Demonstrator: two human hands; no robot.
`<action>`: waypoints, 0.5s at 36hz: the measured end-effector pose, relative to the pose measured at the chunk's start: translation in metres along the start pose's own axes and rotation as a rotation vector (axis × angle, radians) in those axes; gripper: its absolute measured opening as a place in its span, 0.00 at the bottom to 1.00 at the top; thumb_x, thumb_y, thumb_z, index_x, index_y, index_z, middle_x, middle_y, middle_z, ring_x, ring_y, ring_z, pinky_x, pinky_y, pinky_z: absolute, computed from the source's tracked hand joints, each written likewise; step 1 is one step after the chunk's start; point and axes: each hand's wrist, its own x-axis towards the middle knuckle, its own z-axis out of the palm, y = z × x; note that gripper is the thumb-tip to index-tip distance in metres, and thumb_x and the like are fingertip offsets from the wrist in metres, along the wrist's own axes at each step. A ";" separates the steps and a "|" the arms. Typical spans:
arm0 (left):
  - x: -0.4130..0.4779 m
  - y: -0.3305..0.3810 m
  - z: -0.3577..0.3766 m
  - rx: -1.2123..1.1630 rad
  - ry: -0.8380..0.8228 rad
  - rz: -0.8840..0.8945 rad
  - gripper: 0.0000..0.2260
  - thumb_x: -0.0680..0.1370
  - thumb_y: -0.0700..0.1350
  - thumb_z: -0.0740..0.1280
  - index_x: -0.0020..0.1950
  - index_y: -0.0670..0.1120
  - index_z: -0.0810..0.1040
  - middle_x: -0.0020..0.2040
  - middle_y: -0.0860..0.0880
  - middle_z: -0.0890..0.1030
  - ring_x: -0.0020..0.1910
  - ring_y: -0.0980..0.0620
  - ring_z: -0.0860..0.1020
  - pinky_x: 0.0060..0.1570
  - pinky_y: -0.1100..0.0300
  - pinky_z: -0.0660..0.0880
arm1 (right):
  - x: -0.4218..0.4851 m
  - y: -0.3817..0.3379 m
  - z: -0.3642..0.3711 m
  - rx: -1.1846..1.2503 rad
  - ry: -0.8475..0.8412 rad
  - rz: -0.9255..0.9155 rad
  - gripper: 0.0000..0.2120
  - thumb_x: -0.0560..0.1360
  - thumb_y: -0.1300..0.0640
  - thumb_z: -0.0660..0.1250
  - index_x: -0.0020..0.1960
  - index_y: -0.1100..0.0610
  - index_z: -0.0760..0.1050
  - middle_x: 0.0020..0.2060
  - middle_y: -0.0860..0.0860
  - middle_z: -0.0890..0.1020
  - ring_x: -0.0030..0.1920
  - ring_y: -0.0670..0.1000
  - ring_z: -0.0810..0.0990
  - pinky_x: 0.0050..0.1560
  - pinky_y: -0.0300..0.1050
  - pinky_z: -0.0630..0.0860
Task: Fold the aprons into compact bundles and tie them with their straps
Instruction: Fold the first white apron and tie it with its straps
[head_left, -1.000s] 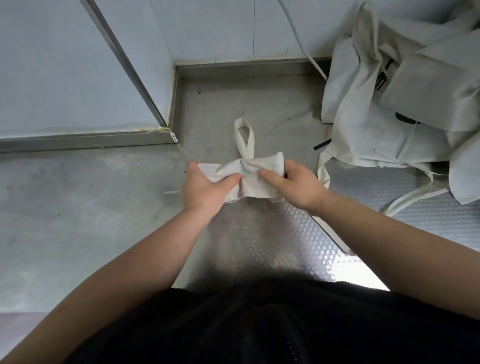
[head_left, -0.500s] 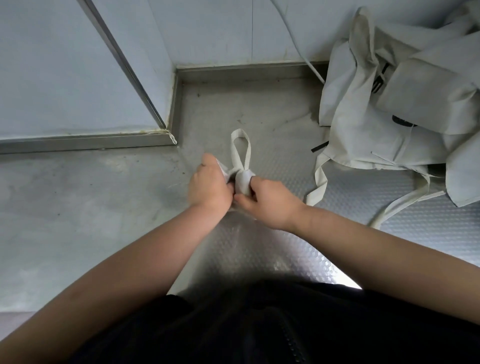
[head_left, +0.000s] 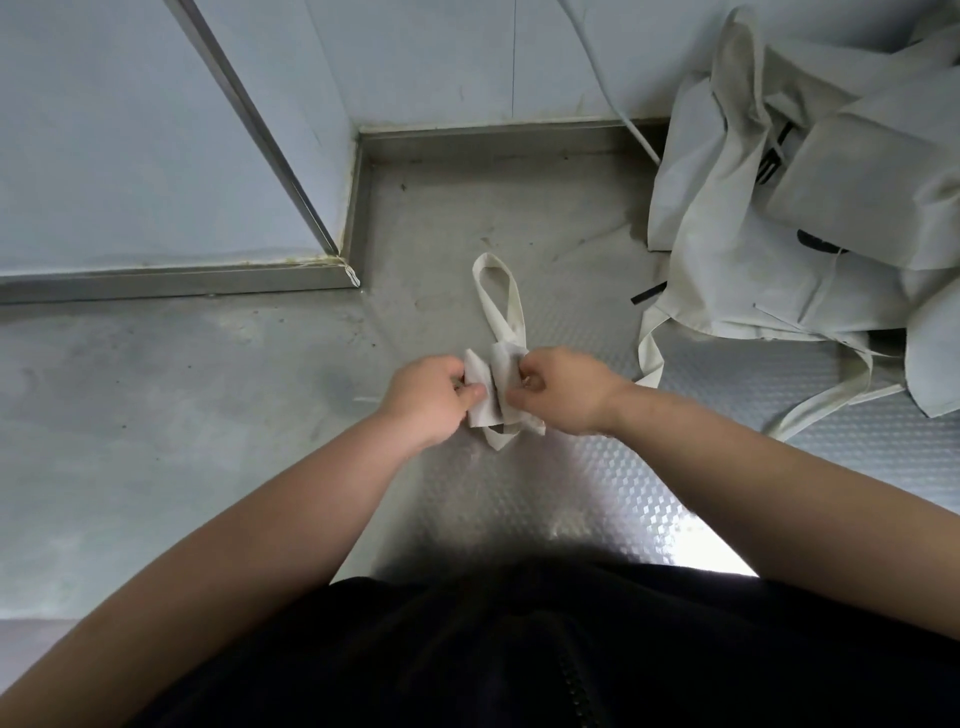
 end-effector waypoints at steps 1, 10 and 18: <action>0.000 0.002 -0.002 0.107 -0.007 0.007 0.09 0.79 0.47 0.64 0.54 0.42 0.78 0.45 0.42 0.82 0.46 0.41 0.80 0.49 0.52 0.77 | 0.000 -0.001 0.000 -0.015 0.010 -0.007 0.16 0.79 0.52 0.58 0.34 0.56 0.66 0.32 0.49 0.71 0.39 0.54 0.73 0.34 0.42 0.66; 0.009 0.023 -0.014 0.560 0.060 0.030 0.09 0.79 0.53 0.61 0.55 0.49 0.71 0.51 0.51 0.82 0.56 0.47 0.76 0.58 0.51 0.68 | 0.009 0.009 0.000 0.337 0.003 -0.020 0.10 0.73 0.60 0.69 0.36 0.53 0.71 0.32 0.44 0.75 0.33 0.43 0.73 0.38 0.35 0.69; 0.000 0.017 -0.029 -0.088 -0.201 0.081 0.05 0.79 0.40 0.62 0.47 0.47 0.77 0.41 0.54 0.82 0.33 0.64 0.74 0.34 0.69 0.68 | 0.007 0.027 -0.002 1.140 -0.210 0.166 0.14 0.72 0.76 0.51 0.40 0.67 0.75 0.31 0.59 0.77 0.30 0.50 0.72 0.34 0.41 0.65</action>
